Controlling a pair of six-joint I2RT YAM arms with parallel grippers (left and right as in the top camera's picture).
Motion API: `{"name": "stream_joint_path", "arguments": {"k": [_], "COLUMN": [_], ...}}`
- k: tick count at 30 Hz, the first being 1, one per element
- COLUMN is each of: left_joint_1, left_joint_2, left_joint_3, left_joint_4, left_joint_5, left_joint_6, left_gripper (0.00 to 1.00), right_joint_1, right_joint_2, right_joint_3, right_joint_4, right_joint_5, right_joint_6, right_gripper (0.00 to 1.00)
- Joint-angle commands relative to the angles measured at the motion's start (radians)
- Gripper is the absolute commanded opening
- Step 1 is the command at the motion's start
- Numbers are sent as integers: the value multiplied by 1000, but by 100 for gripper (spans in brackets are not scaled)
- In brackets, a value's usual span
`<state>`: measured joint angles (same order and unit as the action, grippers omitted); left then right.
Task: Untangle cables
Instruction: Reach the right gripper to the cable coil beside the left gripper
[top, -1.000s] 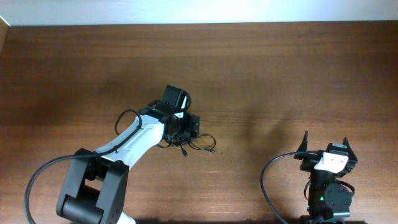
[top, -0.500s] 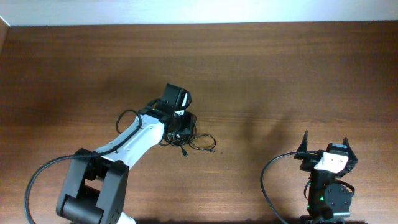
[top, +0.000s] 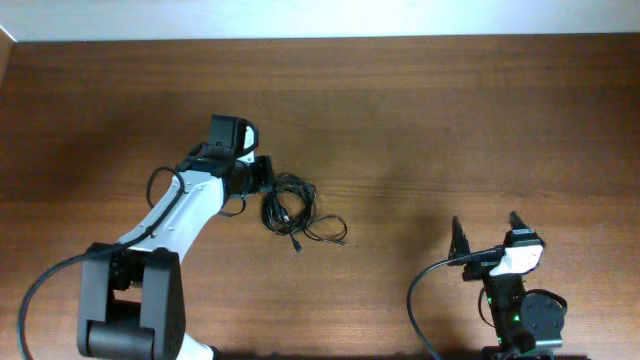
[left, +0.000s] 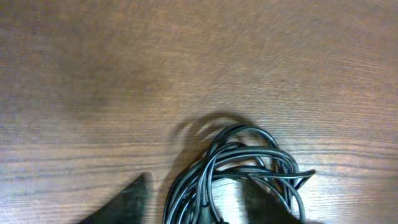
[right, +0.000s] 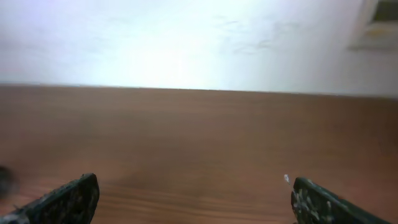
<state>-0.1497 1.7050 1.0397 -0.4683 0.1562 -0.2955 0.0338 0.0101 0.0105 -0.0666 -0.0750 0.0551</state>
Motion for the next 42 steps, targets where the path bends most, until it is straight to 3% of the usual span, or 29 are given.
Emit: {"name": "stream_joint_path", "arguments": {"k": [1, 4, 7, 13, 16, 19, 21, 23, 24, 25, 29, 33, 37, 42], "left_joint_1": [0, -10, -38, -57, -63, -85, -92, -99, -99, -99, -81, -6, 64, 76], "left_joint_2": [-19, 13, 52, 72, 108, 137, 137, 137, 137, 137, 119, 108, 108, 108], "left_joint_3": [7, 6, 6, 6, 6, 6, 6, 6, 6, 7, 50, 93, 93, 93], "left_joint_4": [16, 18, 36, -5, 21, 54, 56, 56, 57, 62, 33, 44, 45, 46], "left_joint_5": [10, 5, 5, -49, -47, -43, -41, -41, -41, -38, 90, 415, 647, 665], "left_joint_6": [5, 5, 5, 20, 20, 20, 20, 20, 20, 20, 40, 40, 141, 174], "left_gripper": [34, 31, 33, 39, 39, 30, 22, 21, 7, 0, 0, 0, 0, 0], "right_joint_1": [5, 5, 5, 5, 5, 5, 5, 5, 5, 5, 8, 89, 227, 374], "right_joint_2": [-4, 32, 178, 662, 762, 855, 903, 943, 977, 1012, 1135, 1247, 1404, 1624], "right_joint_3": [7, 153, 361, 808, 816, 816, 816, 816, 814, 814, 814, 813, 813, 813], "right_joint_4": [-11, -126, -249, -598, -590, -581, -574, -590, -607, -629, -679, -620, -449, -109], "right_joint_5": [-92, -92, -89, -291, -449, -644, -655, -655, -655, -655, -655, -585, -507, -492], "right_joint_6": [216, 215, 212, 213, 216, 216, 265, 303, 303, 303, 302, 345, 459, 575], "right_gripper": [98, 98, 99, 99, 99, 82, 76, 72, 67, 64, 63, 61, 61, 57]}}
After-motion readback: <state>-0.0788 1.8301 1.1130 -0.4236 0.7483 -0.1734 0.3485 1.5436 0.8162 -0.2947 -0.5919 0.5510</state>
